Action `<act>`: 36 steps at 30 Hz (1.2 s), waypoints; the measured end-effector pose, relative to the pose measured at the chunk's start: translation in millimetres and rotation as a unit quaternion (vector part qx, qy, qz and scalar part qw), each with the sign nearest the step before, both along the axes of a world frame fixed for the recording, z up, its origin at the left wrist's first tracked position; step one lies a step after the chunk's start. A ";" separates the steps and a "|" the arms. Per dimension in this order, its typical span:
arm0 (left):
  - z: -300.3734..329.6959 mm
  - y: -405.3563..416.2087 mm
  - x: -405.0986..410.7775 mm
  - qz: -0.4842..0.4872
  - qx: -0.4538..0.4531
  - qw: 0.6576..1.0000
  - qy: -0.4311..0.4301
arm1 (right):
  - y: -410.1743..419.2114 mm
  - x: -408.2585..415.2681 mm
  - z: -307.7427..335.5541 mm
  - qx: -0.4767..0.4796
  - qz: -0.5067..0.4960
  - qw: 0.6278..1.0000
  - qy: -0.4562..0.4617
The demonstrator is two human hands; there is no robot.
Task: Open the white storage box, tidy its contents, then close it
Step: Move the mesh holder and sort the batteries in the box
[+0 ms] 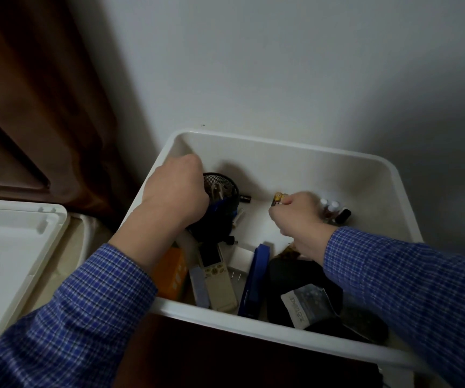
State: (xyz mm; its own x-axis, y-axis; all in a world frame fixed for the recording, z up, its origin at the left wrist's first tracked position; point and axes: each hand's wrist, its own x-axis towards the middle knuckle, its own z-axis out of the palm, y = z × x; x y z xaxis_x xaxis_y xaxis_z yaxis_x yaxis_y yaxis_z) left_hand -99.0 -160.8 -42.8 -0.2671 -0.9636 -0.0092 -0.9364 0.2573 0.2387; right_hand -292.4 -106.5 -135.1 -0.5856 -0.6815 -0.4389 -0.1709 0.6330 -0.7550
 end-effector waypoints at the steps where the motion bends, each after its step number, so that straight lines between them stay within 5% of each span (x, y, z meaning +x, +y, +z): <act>1: 0.5 -0.4 0.6 -0.007 -0.003 1.000 0.005 | 5.4 0.9 8.6 -0.007 0.035 0.998 -0.042; 8: 10.7 -4.9 1.1 -0.057 -0.010 0.992 0.109 | 17.6 2.5 58.1 -0.085 0.164 0.958 -0.218; 15: 7.9 -0.1 -2.1 -0.046 0.030 0.981 0.184 | 16.8 10.2 73.6 -0.103 0.169 0.936 -0.290; 22: 19.9 13.1 1.7 -0.074 0.107 0.978 0.165 | 24.8 14.7 87.2 -0.039 0.248 0.955 -0.157; 30: 33.6 34.6 21.6 -0.190 0.196 0.961 -0.039 | 43.6 37.9 81.0 -0.001 0.408 0.913 -0.024; 36: 36.0 39.1 22.3 -0.237 0.221 0.944 -0.067 | 51.8 39.3 75.5 -0.004 0.468 0.875 0.122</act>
